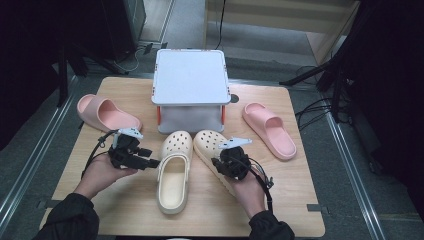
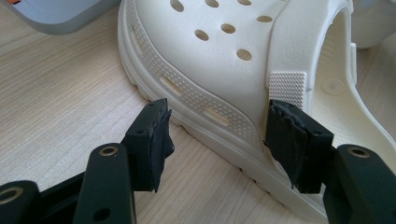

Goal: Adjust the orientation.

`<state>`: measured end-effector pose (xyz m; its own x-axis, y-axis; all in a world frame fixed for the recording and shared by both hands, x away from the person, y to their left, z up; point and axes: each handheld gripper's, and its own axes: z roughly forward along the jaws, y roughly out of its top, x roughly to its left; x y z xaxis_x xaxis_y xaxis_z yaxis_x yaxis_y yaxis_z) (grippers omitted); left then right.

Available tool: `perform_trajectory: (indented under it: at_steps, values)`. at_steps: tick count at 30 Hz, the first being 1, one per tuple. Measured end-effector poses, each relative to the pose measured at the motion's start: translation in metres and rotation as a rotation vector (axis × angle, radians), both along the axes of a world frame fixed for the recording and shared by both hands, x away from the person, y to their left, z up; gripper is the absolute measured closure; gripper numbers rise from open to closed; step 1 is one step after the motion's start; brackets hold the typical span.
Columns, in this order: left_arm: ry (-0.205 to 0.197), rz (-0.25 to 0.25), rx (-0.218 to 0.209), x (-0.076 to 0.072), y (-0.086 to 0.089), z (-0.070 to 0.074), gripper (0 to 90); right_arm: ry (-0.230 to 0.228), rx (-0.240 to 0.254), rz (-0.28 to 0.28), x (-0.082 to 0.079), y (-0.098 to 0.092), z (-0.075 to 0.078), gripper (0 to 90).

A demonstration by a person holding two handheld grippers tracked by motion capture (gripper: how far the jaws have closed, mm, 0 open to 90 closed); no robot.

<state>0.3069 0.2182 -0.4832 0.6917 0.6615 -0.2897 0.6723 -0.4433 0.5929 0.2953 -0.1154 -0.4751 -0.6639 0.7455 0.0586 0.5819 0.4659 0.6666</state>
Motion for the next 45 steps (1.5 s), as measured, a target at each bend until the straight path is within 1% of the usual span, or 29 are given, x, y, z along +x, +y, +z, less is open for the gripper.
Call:
perform_trajectory:
  at_steps: [2, 3, 5, 8, 10, 11, 13, 15, 17, 19, 20, 21, 23, 25, 28, 30, 31, 33, 34, 35, 36, 37, 39, 41, 43, 45]
  values:
    - [-0.001, 0.0, 0.0, 0.0, 0.0, 0.0, 39.6, -0.018, -0.008, 0.016, -0.002, 0.002, 0.0, 71.6]
    - [-0.001, 0.001, 0.0, 0.0, 0.001, 0.001, 39.5, -0.03, -0.004, 0.022, -0.002, 0.002, 0.001, 70.2]
    - [-0.003, 0.003, 0.0, 0.0, 0.002, 0.001, 39.5, -0.023, 0.013, 0.027, -0.002, -0.002, 0.003, 68.4]
    - [0.005, 0.006, 0.001, 0.0, 0.003, 0.001, 38.9, 0.0, 0.064, 0.021, -0.001, -0.012, 0.01, 67.2]
    - [0.003, 0.014, -0.002, 0.0, 0.003, 0.001, 38.9, 0.001, 0.081, 0.033, -0.002, -0.019, 0.015, 66.7]
    - [0.002, 0.011, 0.0, 0.0, 0.004, 0.001, 38.9, 0.004, 0.104, 0.036, -0.002, -0.022, 0.017, 66.8]
    - [0.002, 0.01, 0.0, 0.0, 0.004, 0.001, 38.9, -0.003, 0.142, 0.047, -0.005, -0.03, 0.023, 65.9]
    - [0.002, 0.012, 0.003, 0.0, 0.004, 0.001, 38.9, 0.002, 0.155, 0.055, -0.007, -0.035, 0.027, 65.6]
    - [0.001, 0.01, 0.003, 0.0, 0.004, 0.001, 38.9, -0.019, 0.158, 0.067, -0.008, -0.041, 0.03, 66.6]
    - [0.001, 0.01, 0.002, 0.0, 0.004, 0.001, 39.2, -0.036, 0.15, 0.06, -0.007, -0.049, 0.033, 69.6]
    - [0.002, 0.01, 0.001, 0.0, 0.004, 0.001, 41.1, -0.044, 0.151, 0.04, -0.003, -0.058, 0.034, 73.4]
    - [-0.007, 0.009, 0.007, -0.001, 0.004, 0.001, 41.1, -0.044, 0.151, 0.04, -0.003, -0.058, 0.034, 73.4]
    - [-0.024, 0.01, 0.005, -0.002, 0.004, 0.002, 43.8, -0.032, 0.154, 0.02, 0.002, -0.068, 0.034, 79.3]
    - [-0.035, 0.006, 0.006, -0.003, 0.004, 0.003, 45.6, -0.037, 0.14, 0.006, 0.006, -0.077, 0.031, 82.3]
    - [-0.034, 0.005, 0.02, -0.003, 0.004, 0.002, 49.8, -0.039, 0.132, -0.021, 0.015, -0.088, 0.025, 82.4]
    - [-0.011, 0.025, 0.02, -0.002, 0.004, 0.0, 57.0, -0.027, 0.12, -0.038, 0.023, -0.092, 0.019, 81.9]
    - [-0.011, 0.032, 0.016, -0.002, 0.004, 0.0, 61.9, -0.02, 0.107, -0.044, 0.027, -0.094, 0.014, 81.3]
    - [-0.005, 0.026, 0.015, -0.001, 0.004, -0.001, 68.5, -0.008, 0.081, -0.049, 0.033, -0.093, 0.007, 80.6]
    - [-0.006, 0.029, 0.008, -0.001, 0.003, -0.001, 69.5, -0.007, 0.069, -0.048, 0.034, -0.092, 0.005, 80.2]
    - [-0.005, 0.027, 0.013, -0.001, 0.003, -0.002, 70.4, -0.003, 0.057, -0.044, 0.036, -0.091, 0.002, 80.0]
    - [0.002, 0.026, 0.021, 0.0, 0.003, -0.003, 71.3, 0.0, 0.045, -0.038, 0.038, -0.089, 0.0, 80.0]
    - [0.008, 0.032, 0.019, 0.0, 0.002, -0.004, 71.7, 0.01, 0.042, -0.03, 0.039, -0.087, -0.002, 80.1]
    - [0.027, 0.035, 0.033, 0.002, 0.002, -0.008, 71.7, 0.011, 0.023, -0.03, 0.04, -0.084, -0.005, 80.4]
    - [0.044, 0.046, 0.045, 0.003, 0.001, -0.012, 71.5, 0.014, 0.026, -0.03, 0.041, -0.084, -0.006, 79.2]
    - [0.058, 0.041, 0.042, 0.005, 0.0, -0.015, 71.1, 0.024, 0.041, -0.034, 0.043, -0.086, -0.007, 79.1]
    - [0.069, 0.03, 0.049, 0.005, -0.003, -0.017, 70.8, 0.034, 0.054, -0.034, 0.044, -0.087, -0.008, 80.3]
